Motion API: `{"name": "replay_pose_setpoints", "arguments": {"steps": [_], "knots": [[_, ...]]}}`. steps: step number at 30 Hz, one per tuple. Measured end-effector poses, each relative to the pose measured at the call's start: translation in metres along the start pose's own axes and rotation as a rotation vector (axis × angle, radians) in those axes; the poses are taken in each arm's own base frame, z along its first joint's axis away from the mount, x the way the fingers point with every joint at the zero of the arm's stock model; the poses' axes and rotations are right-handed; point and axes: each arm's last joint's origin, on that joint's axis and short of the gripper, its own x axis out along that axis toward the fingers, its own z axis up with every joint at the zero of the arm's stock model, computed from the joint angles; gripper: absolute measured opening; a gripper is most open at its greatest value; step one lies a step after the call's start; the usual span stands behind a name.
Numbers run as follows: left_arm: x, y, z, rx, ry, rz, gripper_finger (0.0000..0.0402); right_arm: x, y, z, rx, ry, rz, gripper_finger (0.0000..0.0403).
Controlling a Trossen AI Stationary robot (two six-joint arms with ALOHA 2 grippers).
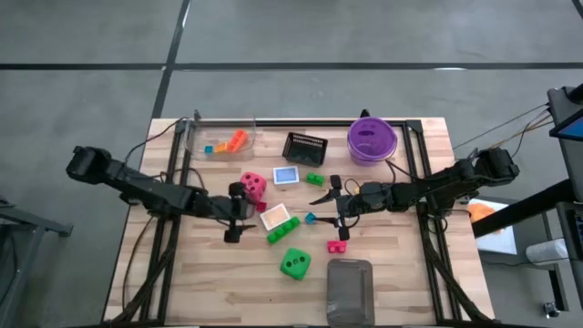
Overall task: Pick & Place Toys
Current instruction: Put the top red game piece into the transparent bin
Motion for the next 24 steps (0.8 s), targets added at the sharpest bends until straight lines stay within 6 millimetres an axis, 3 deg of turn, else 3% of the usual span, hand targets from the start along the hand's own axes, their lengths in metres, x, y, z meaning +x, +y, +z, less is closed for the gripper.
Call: {"name": "replay_pose_setpoints", "arguments": {"steps": [13,24], "knots": [[0.057,0.003,0.024,0.193,0.402,0.063,0.0333,0.0,0.0,0.0,0.0,0.001,0.0,0.0203],[0.063,0.027,0.027,0.216,0.469,0.062,0.0332,0.0,0.0,-0.001,0.0,0.008,0.001,0.0203]]}}
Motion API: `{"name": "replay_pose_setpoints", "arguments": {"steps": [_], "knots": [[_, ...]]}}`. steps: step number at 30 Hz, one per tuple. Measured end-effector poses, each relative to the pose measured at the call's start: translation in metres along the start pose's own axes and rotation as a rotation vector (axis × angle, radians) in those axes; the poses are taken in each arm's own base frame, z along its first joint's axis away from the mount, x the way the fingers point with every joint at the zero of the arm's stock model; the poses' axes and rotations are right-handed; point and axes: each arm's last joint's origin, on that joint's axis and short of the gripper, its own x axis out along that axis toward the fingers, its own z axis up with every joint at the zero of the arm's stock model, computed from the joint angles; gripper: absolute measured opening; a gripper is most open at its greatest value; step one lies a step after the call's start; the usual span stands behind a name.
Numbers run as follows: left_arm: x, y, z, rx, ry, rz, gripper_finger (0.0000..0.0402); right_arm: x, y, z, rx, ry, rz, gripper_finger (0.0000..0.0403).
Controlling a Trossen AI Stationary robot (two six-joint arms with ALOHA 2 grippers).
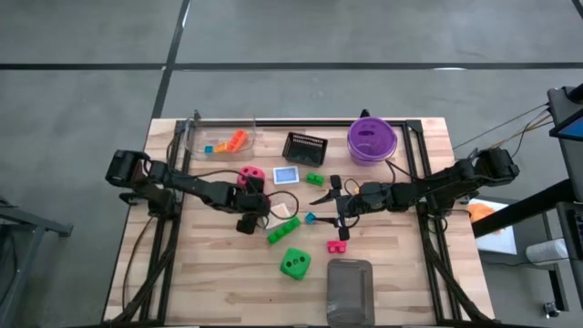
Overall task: Pick & Place Toys
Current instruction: Put the top red game piece into the transparent bin
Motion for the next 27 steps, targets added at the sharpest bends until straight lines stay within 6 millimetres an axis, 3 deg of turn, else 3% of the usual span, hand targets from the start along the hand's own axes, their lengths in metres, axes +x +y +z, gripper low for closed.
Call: {"name": "replay_pose_setpoints", "arguments": {"steps": [9,27], "knots": [[0.006,0.014,-0.006,-0.037,-0.009,-0.108,0.027,0.0,0.0,0.0,0.0,0.001,0.0,0.0203],[0.005,0.013,-0.006,-0.13,-0.009,-0.114,0.0122,0.0,0.0,0.0,0.0,0.001,0.0,0.0203]]}}
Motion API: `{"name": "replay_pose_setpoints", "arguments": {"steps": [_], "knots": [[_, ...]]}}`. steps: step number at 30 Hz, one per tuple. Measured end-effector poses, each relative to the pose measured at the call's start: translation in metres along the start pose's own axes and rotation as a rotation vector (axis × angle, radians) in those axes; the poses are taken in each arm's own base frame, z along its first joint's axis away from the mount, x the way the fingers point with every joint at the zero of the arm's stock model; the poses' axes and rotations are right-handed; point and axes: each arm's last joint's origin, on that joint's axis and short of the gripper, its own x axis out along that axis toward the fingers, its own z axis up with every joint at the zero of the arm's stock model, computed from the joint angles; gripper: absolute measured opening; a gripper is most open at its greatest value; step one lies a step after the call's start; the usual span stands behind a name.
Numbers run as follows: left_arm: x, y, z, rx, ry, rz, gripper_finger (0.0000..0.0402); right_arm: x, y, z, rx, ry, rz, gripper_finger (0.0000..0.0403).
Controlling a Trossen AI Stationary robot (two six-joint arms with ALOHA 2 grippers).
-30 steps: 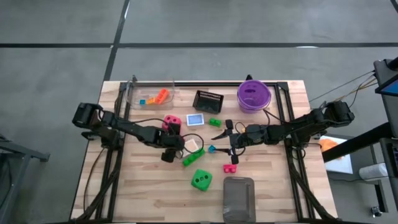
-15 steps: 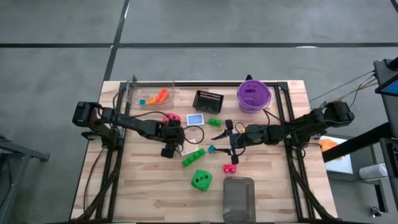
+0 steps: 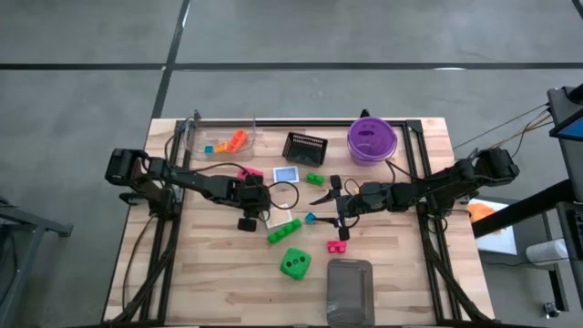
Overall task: Pick & Place Toys
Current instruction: Put the top red game piece into the transparent bin
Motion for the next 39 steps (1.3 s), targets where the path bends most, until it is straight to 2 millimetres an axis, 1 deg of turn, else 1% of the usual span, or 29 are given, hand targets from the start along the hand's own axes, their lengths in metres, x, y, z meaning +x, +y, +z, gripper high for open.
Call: {"name": "replay_pose_setpoints", "arguments": {"steps": [9,12,22,26,30,35,39], "knots": [[-0.005,-0.01,0.003,-0.016,-0.027,0.006,0.0129,0.0,0.0,-0.001,0.001,0.008,0.001,0.0203],[-0.011,-0.013,0.004,-0.011,-0.056,-0.001,0.0123,0.0,0.0,-0.001,0.002,0.008,0.001,0.0203],[-0.028,-0.017,0.011,-0.027,-0.165,0.006,0.0122,0.0,0.0,-0.001,0.004,0.012,0.002,0.0203],[-0.032,-0.018,0.012,-0.04,-0.271,0.009,0.0122,0.0,0.0,-0.002,0.007,0.019,0.003,0.0203],[-0.031,-0.021,0.01,-0.054,-0.455,-0.028,0.0122,0.0,0.0,-0.002,0.006,0.021,0.003,0.0203],[-0.033,-0.023,-0.004,-0.061,-0.684,-0.042,0.0122,0.0,0.0,-0.002,0.009,0.022,0.004,0.0203],[-0.04,-0.016,-0.021,-0.098,-0.781,0.001,0.0122,0.0,0.0,-0.002,0.01,0.022,0.003,0.0203]]}}
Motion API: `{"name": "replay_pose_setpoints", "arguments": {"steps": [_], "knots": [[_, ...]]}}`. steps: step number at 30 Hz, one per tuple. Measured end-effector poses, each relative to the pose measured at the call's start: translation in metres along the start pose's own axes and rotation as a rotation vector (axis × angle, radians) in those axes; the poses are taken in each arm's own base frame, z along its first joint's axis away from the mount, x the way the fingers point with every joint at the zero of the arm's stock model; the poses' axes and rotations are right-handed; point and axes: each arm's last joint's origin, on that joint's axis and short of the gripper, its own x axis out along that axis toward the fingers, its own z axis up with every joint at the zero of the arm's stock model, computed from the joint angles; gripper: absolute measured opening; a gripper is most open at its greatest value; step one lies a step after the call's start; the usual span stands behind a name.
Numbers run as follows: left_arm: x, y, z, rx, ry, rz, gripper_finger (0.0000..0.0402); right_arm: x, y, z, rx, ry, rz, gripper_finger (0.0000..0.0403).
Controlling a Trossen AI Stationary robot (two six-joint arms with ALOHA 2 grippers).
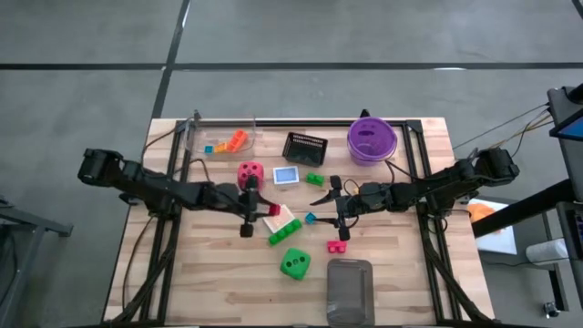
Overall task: Pick & Place Toys
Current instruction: Put the top red game piece into the transparent bin
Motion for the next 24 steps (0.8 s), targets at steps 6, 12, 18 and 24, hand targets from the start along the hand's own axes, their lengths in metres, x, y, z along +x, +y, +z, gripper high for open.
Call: {"name": "replay_pose_setpoints", "arguments": {"steps": [6,12,18,24], "knots": [[-0.03,0.028,-0.005,-0.054,-0.064,0.271,0.0122,0.0,0.0,0.0,0.0,-0.002,0.0,0.0203],[-0.059,0.07,-0.017,-0.178,-0.102,0.581,0.0122,0.0,0.0,0.0,0.0,-0.004,0.0,0.0203],[-0.079,0.11,-0.034,-0.316,-0.078,0.819,0.0122,0.0,0.0,0.001,0.0,-0.008,-0.001,0.0203],[-0.09,0.132,-0.051,-0.438,-0.028,0.926,0.0129,0.0,0.0,0.001,0.0,-0.008,-0.001,0.0203]]}}
